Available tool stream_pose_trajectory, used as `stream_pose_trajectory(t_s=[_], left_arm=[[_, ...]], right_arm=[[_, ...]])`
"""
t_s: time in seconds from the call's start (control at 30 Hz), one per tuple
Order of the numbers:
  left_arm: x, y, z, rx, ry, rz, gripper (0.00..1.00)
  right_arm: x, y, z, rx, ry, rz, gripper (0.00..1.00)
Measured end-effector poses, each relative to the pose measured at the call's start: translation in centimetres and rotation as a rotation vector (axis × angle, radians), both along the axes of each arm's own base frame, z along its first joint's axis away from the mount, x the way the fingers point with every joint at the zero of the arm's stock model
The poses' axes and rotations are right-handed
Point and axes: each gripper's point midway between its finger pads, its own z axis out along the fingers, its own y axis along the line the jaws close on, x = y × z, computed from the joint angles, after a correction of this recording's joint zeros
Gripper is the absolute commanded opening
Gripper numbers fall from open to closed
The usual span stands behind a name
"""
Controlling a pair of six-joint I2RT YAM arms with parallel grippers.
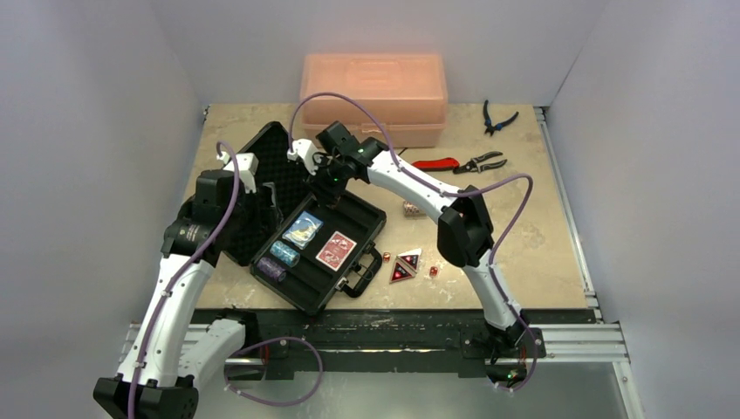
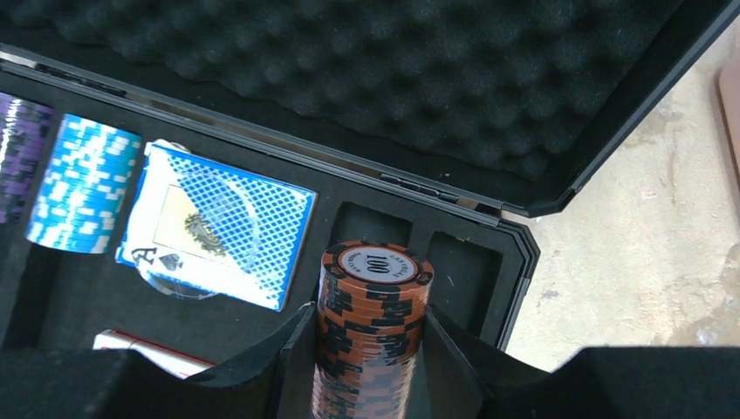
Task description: Pack up texas hold em set
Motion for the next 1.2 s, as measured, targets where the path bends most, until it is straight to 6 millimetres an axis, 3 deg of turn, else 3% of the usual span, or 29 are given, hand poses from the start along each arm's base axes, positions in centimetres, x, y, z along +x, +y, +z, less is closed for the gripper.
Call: stream_pose_trajectory(t_s=[0.33,0.9,1.2], left_arm=[[0.0,0.2,0.0,0.004,-0.001,0.006,0.74],[0.1,0.7,0.0,0.022,-0.004,0.03,0.74],[0.0,0.8,0.4,0.021,-0.021,0.033,0.74]], right_arm=[[1.0,-0.1,-3.8,-0.065,0.015,-0.029,0.0],[1.6,-0.2,-3.8,-0.063,0.039,-0.157,0.0],[1.5,0.7,-4.4,-0.033,0.077,-0.244,0.0]])
